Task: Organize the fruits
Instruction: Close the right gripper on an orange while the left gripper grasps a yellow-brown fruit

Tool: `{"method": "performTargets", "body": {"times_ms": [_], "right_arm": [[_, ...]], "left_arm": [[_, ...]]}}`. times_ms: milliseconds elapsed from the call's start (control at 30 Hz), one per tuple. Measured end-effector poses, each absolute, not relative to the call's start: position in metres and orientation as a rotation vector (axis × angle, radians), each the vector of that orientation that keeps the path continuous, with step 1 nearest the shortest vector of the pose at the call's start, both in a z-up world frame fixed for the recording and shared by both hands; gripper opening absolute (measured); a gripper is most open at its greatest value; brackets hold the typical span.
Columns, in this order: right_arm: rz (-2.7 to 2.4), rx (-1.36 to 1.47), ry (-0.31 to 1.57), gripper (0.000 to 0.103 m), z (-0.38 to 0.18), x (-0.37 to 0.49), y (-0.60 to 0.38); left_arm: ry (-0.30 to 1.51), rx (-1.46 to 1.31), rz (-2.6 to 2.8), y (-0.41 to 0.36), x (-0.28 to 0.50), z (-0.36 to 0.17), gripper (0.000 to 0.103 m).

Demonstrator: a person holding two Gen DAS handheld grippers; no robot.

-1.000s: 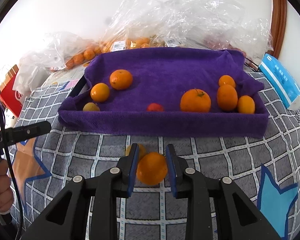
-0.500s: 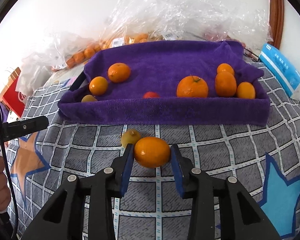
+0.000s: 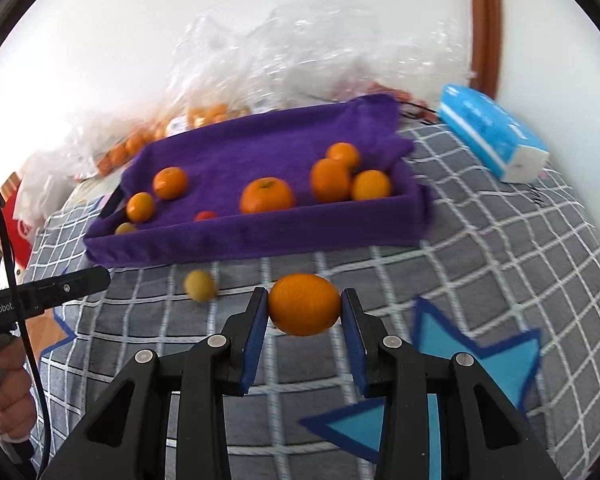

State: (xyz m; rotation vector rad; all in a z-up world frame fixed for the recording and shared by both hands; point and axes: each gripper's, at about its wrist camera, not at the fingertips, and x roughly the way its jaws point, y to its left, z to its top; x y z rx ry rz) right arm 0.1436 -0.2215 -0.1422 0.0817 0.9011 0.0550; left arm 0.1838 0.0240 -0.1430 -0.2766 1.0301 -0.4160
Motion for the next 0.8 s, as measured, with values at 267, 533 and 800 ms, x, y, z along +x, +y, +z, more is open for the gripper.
{"method": "performTargets", "body": {"times_ms": [267, 533, 800], "right_arm": [[0.009, 0.102, 0.913, 0.037, -0.144, 0.142, -0.244], [-0.003, 0.103, 0.918, 0.037, -0.149, 0.144, -0.249], [0.01, 0.107, 0.909, 0.037, -0.147, 0.142, -0.245]], "left_arm": [[1.085, -0.226, -0.456, -0.016, 0.194, -0.158, 0.042], [1.129, -0.228, -0.411, -0.018, 0.201, -0.168, 0.005], [1.1, -0.265, -0.388, 0.006, 0.193, -0.159, 0.005]]}}
